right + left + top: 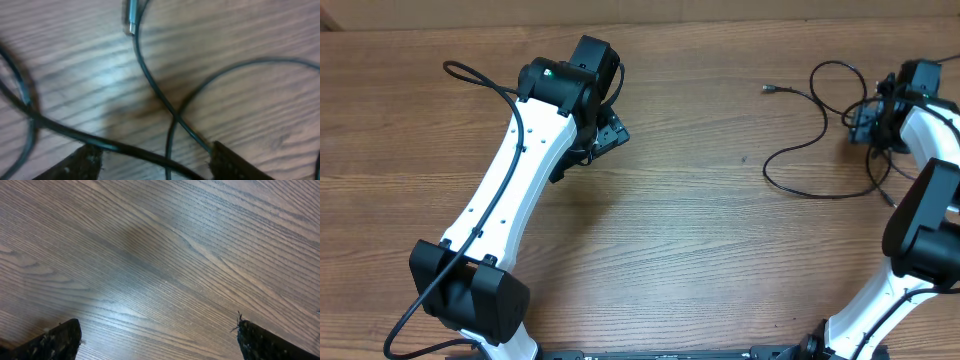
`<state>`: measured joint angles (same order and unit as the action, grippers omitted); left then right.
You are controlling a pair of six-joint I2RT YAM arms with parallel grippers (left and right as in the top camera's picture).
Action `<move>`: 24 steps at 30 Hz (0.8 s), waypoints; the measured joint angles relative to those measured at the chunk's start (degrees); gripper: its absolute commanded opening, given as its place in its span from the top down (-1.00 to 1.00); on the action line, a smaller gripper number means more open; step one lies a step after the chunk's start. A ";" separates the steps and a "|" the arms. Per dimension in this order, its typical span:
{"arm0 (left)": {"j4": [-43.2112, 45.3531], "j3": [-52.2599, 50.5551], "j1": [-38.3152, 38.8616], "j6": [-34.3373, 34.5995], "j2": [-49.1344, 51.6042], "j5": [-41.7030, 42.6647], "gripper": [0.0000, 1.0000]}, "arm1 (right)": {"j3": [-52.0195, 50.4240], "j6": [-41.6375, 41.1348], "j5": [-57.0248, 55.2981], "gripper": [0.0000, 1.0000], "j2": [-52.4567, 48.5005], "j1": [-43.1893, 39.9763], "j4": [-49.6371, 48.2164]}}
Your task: Untangle cables
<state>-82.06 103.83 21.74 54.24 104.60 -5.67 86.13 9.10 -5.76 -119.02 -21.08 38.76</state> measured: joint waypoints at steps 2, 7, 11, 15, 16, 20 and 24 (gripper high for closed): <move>0.00 0.00 0.00 0.00 0.00 0.00 -0.99 | -0.76 0.42 0.26 0.17 -0.24 -0.42 -0.26; 0.00 0.00 0.00 0.00 0.00 -0.02 -0.99 | -1.09 -0.66 5.55 0.92 -0.52 -0.46 -1.29; 0.00 0.00 0.00 0.00 0.00 -0.02 -0.99 | -0.87 -1.40 11.43 0.92 -0.52 0.96 -2.08; 0.00 0.00 0.00 0.02 0.00 -0.02 -0.99 | -0.28 -1.57 12.35 0.92 -0.52 5.05 -4.96; 0.00 0.00 0.00 0.00 0.00 0.00 -0.99 | -0.11 -1.57 12.15 0.56 -0.52 6.29 -6.08; 0.00 0.00 0.00 0.00 0.00 0.00 -0.99 | 0.20 -2.08 9.31 -1.00 -0.52 10.25 -7.96; 0.00 0.00 0.00 0.02 0.00 0.00 -0.99 | 0.28 -5.81 1.11 -1.00 -0.50 12.20 -6.51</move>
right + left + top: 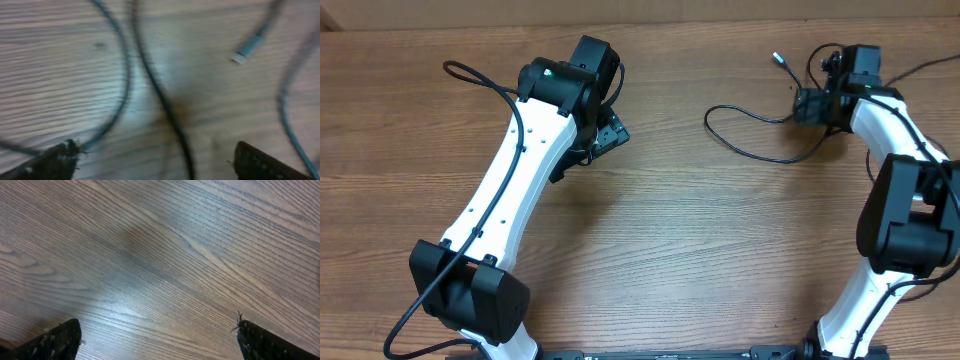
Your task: Untangle cables
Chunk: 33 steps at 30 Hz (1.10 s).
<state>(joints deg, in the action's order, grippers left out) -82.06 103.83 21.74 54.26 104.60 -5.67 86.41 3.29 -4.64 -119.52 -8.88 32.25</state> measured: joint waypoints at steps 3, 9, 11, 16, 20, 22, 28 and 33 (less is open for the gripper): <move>0.00 0.00 0.00 -0.02 0.00 0.00 -0.99 | 0.07 -2.27 -4.85 -1.00 0.42 0.09 2.12; 0.00 0.00 0.00 -0.02 0.00 0.00 -0.99 | 0.07 -4.33 -5.60 -1.00 11.06 1.25 1.68; 0.02 0.00 0.00 -0.02 0.00 -0.02 -0.99 | 0.09 -4.61 -5.31 -1.00 18.47 2.82 -0.31; 0.00 0.00 0.00 -0.02 0.00 0.00 -0.99 | 2.49 -4.81 -4.02 -1.00 37.27 9.62 -9.73; 0.00 0.00 0.00 -0.02 0.00 0.00 -0.99 | 4.02 -4.83 -1.16 -1.00 46.31 13.66 -9.46; 0.02 0.00 0.00 -0.02 0.00 0.00 -0.99 | 4.02 -4.85 -0.02 -1.00 48.87 15.39 -6.34; 0.00 0.00 0.00 -0.02 0.00 0.00 -0.99 | -1.90 -5.03 1.97 -1.00 52.87 18.49 -5.09; 0.02 0.00 0.00 0.00 0.00 0.00 -0.99 | -12.66 -5.03 2.95 -1.00 62.10 18.67 -11.69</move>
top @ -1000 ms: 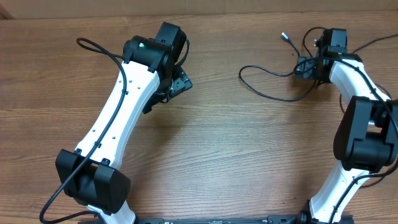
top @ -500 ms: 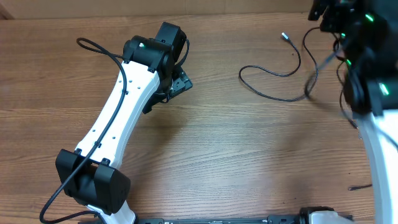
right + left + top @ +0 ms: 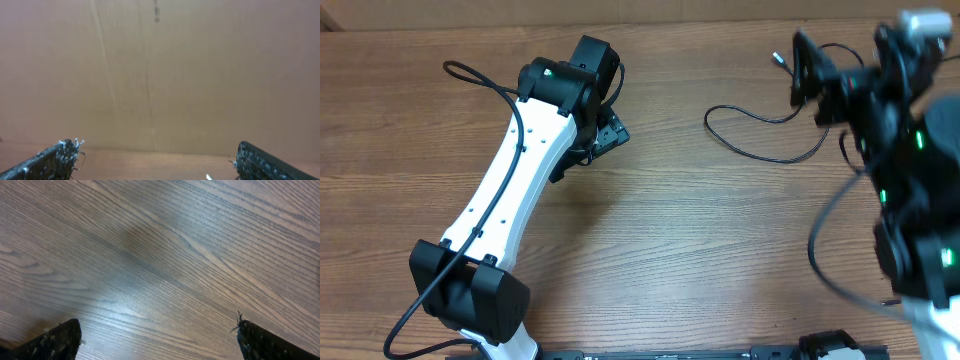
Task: Untangle cables
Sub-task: 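Release the cable and pull the right gripper back down-right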
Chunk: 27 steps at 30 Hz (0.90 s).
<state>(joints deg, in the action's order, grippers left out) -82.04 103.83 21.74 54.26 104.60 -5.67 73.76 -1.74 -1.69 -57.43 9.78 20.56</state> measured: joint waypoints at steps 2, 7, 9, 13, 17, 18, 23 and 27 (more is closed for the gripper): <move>-0.02 0.00 0.00 -0.02 0.00 0.00 -0.99 | -5.09 0.00 0.02 -1.00 5.97 0.00 -2.71; -0.02 0.00 0.00 -0.02 0.00 0.00 -0.99 | -13.86 0.00 0.26 -1.00 19.43 0.02 -5.99; -0.02 0.00 0.00 0.00 0.00 0.00 -0.99 | -16.13 0.02 0.24 -1.00 24.57 0.00 -5.95; -0.02 0.00 0.00 -0.02 0.00 0.00 -0.99 | -17.55 0.00 0.31 -1.00 32.54 0.00 -4.20; -0.04 0.00 0.00 -0.02 0.00 0.00 -0.99 | -17.57 0.00 0.35 -1.00 37.62 0.00 0.17; 0.00 0.00 0.00 -0.02 0.00 0.00 -0.99 | -17.59 0.00 0.33 -1.00 38.49 0.00 1.64; 0.00 0.00 0.00 -0.02 0.00 -0.02 -0.99 | -18.05 0.26 0.33 -1.00 43.60 0.00 7.50; 0.00 0.00 0.00 0.00 0.00 -0.02 -0.99 | -18.05 0.31 0.31 -1.00 48.83 0.00 11.19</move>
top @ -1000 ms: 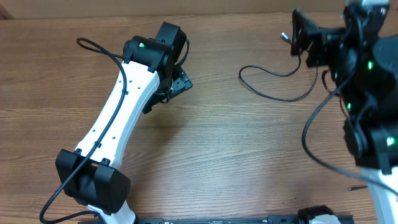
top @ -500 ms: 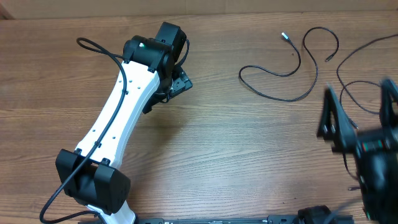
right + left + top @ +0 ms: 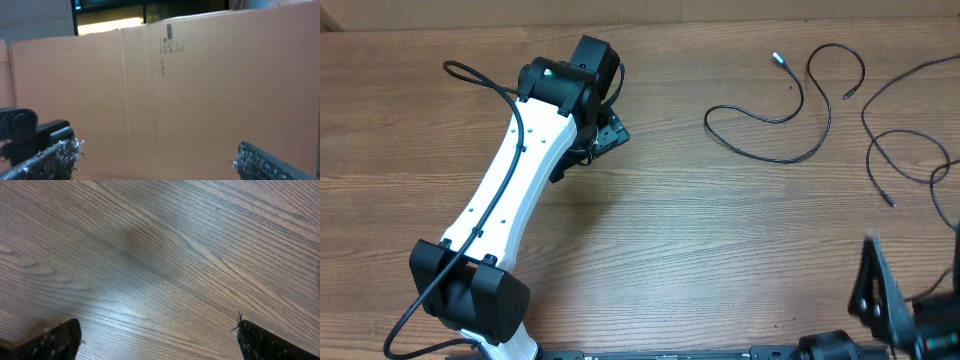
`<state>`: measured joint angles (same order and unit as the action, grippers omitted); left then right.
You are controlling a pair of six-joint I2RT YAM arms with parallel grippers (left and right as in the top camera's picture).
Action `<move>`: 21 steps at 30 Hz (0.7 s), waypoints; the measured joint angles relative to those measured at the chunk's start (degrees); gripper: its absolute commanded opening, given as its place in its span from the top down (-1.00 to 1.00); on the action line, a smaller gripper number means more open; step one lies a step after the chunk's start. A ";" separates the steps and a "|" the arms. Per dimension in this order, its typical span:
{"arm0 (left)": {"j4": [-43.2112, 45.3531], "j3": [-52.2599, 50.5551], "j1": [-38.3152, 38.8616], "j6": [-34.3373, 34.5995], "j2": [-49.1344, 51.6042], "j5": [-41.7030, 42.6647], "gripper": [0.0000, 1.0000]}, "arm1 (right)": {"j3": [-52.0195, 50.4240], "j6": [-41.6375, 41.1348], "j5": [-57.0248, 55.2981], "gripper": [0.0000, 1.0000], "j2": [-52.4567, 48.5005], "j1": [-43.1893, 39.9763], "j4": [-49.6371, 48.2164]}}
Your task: Untangle cables
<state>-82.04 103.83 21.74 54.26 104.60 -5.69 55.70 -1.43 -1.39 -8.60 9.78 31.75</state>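
Two thin black cables lie apart on the wooden table in the overhead view. One cable curls from a silver plug at the back through a wide loop. The other cable loops at the far right and runs off the edge. My left gripper hovers open over bare wood at the back left, with nothing between its fingers. My right gripper is open and empty, facing a cardboard wall. Its arm sits low at the table's front right corner.
A brown cardboard wall stands behind the table. The left arm's white links stretch diagonally across the left half of the table. Its own black cable arcs over the back left.
My right arm was raised over the back right, hiding part of the cables. It now sits at the front right corner, and both cables show in full. The left arm is unchanged.
First my right gripper was down on crossed cables at the far right. Then it was further left at the back, and one cable lay pulled out leftwards. Then it was lifted, facing the cardboard wall. Now it is back at the front, with the two cables lying separate.
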 measured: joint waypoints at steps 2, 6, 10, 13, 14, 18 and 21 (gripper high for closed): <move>-0.02 0.00 0.00 -0.02 0.00 0.02 -0.99 | 0.00 0.00 -0.33 -1.00 2.69 0.00 1.66; -0.02 0.00 0.00 -0.02 0.00 0.02 -0.99 | 0.00 0.00 -2.05 -1.00 6.10 -0.09 2.16; -0.02 0.00 0.00 -0.02 0.00 0.02 -0.99 | 0.00 0.00 -3.78 -1.00 7.69 -1.05 2.32; -0.02 0.00 0.00 -0.02 0.00 0.02 -0.99 | 0.00 0.17 -4.96 -0.99 7.87 -1.57 2.32; -0.02 0.00 0.00 -0.02 0.00 0.02 -0.99 | 0.00 0.33 -5.25 -1.00 7.87 -1.81 2.29; -0.02 0.00 0.00 -0.02 0.00 0.02 -0.99 | 0.00 0.76 -5.73 -1.00 7.87 -3.76 2.01; -0.02 0.00 0.00 -0.02 0.00 0.02 -0.99 | 0.00 0.98 -6.12 -1.00 7.87 -5.55 1.70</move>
<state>-82.06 103.83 21.74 54.24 104.60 -5.67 55.70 -0.45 -7.51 -0.73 4.23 33.45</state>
